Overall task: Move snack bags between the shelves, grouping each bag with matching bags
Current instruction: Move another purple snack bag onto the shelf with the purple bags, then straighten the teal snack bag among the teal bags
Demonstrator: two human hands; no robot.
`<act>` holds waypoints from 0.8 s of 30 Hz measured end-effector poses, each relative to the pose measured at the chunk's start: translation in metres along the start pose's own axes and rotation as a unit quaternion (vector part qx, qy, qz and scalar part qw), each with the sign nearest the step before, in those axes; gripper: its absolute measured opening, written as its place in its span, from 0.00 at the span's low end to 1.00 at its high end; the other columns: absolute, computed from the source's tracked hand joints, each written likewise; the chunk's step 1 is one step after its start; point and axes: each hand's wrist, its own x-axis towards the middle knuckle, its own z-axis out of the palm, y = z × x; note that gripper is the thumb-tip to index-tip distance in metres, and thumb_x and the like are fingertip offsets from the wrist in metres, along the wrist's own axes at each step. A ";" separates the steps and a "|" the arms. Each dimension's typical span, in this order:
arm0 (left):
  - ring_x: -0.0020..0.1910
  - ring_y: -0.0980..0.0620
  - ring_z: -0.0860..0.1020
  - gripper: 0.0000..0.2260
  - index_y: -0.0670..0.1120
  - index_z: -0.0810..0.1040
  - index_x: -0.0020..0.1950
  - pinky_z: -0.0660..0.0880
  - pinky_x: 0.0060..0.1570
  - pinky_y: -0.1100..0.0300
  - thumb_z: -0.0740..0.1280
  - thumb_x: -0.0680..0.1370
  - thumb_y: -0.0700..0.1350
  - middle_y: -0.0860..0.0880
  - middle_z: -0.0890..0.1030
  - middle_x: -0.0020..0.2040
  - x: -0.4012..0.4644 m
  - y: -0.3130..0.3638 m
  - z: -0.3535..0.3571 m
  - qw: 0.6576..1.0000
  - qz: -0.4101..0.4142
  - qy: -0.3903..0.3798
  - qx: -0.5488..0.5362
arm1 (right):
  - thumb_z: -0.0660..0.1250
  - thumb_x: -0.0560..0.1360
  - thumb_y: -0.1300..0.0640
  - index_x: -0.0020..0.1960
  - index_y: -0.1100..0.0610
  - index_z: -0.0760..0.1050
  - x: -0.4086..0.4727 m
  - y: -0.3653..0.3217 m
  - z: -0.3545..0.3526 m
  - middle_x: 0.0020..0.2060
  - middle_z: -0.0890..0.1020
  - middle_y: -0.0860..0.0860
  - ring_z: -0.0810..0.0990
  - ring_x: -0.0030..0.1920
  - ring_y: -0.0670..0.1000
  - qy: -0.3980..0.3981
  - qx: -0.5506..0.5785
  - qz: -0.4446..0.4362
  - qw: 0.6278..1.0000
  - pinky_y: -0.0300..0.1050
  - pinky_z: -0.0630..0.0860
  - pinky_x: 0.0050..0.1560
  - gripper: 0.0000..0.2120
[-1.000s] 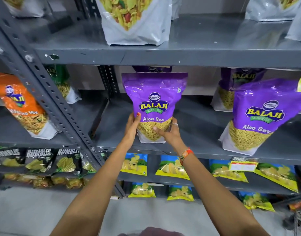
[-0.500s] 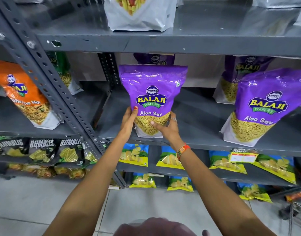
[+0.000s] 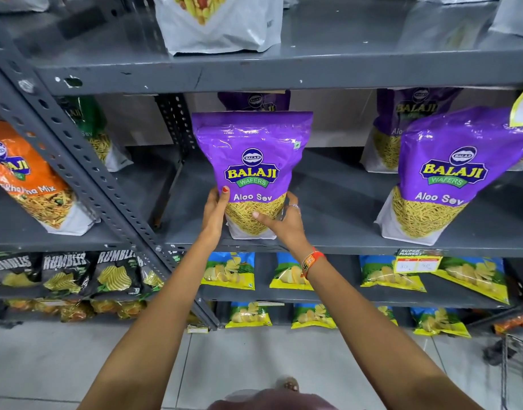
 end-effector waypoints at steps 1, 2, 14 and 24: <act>0.40 0.72 0.78 0.15 0.47 0.67 0.60 0.75 0.38 0.75 0.59 0.77 0.53 0.51 0.76 0.53 -0.003 0.000 0.001 1.000 0.010 0.013 -0.010 | 0.79 0.47 0.32 0.69 0.49 0.60 -0.007 -0.008 -0.004 0.64 0.75 0.56 0.71 0.69 0.58 0.002 -0.007 0.002 1.000 0.62 0.74 0.65 0.56; 0.44 0.70 0.78 0.21 0.45 0.66 0.63 0.75 0.41 0.75 0.61 0.75 0.54 0.49 0.76 0.57 -0.006 0.000 0.003 0.999 0.025 0.032 -0.022 | 0.80 0.51 0.37 0.71 0.51 0.59 -0.015 -0.017 -0.009 0.67 0.72 0.57 0.70 0.70 0.58 0.005 -0.017 0.003 1.000 0.60 0.73 0.67 0.56; 0.48 0.59 0.74 0.14 0.48 0.72 0.60 0.72 0.51 0.64 0.60 0.74 0.46 0.51 0.74 0.51 -0.096 0.091 0.129 0.921 0.353 0.148 -0.074 | 0.68 0.71 0.70 0.57 0.52 0.71 -0.085 -0.113 -0.145 0.52 0.78 0.53 0.77 0.49 0.49 0.158 0.058 -0.199 0.965 0.26 0.73 0.42 0.19; 0.58 0.55 0.71 0.15 0.51 0.68 0.63 0.68 0.67 0.46 0.59 0.77 0.51 0.54 0.72 0.58 -0.087 0.257 0.269 0.932 0.328 -0.037 -0.152 | 0.70 0.69 0.62 0.58 0.57 0.72 -0.050 -0.271 -0.329 0.53 0.77 0.57 0.76 0.49 0.48 0.332 0.035 -0.332 0.882 0.31 0.73 0.50 0.18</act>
